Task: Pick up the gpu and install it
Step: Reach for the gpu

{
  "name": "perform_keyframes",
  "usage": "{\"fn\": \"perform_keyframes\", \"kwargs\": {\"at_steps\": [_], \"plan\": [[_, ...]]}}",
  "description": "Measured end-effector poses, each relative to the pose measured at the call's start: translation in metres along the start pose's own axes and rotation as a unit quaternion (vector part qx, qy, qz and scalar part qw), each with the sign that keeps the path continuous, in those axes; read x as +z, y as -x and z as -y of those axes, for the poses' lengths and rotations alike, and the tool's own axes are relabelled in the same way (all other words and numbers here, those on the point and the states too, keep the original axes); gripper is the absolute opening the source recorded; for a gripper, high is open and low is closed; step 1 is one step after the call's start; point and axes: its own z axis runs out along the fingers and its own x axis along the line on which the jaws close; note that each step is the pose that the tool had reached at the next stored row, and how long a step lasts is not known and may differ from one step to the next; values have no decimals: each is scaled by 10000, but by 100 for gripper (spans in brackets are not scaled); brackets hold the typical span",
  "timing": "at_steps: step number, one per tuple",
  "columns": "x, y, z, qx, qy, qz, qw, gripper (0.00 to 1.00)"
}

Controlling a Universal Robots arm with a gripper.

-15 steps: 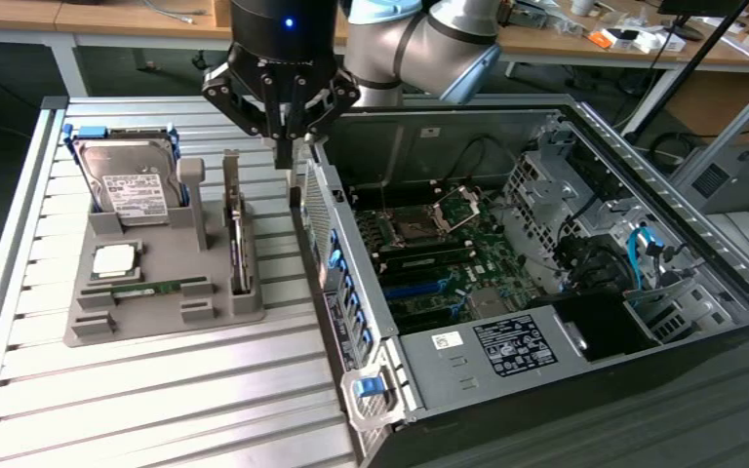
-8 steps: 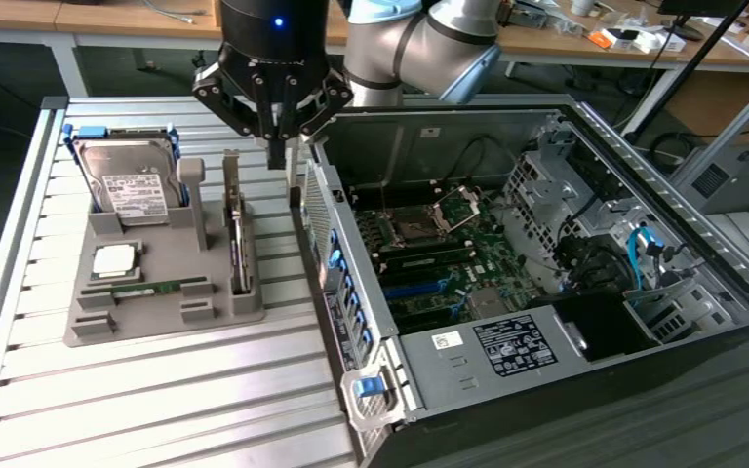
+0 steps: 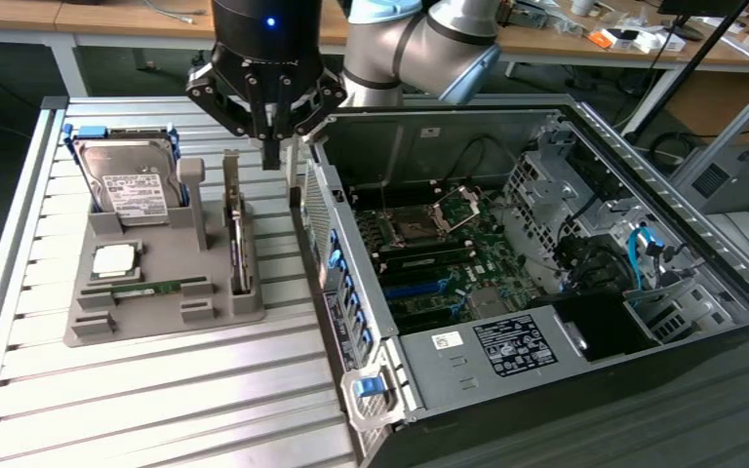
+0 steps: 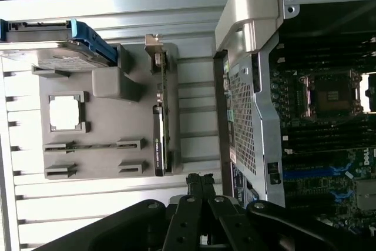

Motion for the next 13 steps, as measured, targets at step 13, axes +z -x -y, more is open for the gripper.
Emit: {"fn": "perform_keyframes", "kwargs": {"at_steps": [13], "plan": [[-4, -129, 11, 0, 0, 0, 10000, 11]]}}
